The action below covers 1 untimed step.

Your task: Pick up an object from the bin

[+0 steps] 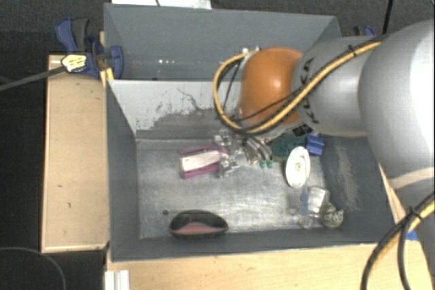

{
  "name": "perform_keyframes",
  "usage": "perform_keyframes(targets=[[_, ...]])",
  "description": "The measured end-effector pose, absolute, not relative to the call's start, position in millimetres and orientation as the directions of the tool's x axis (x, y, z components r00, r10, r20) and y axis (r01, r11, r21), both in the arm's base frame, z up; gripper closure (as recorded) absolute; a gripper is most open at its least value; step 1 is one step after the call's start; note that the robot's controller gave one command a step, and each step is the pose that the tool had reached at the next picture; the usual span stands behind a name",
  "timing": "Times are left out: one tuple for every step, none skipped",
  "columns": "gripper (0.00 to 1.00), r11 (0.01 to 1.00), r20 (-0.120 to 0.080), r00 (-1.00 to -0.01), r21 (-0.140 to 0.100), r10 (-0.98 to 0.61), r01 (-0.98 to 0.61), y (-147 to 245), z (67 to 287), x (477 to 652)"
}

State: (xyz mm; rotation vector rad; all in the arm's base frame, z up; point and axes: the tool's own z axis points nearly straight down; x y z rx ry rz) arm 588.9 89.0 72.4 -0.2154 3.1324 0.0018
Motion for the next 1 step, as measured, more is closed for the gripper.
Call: perform_keyframes(targets=[[1.0, 0.988, -0.009, -0.987, 0.0, -0.158, -0.158, 86.0, 213.3, 566.2]])
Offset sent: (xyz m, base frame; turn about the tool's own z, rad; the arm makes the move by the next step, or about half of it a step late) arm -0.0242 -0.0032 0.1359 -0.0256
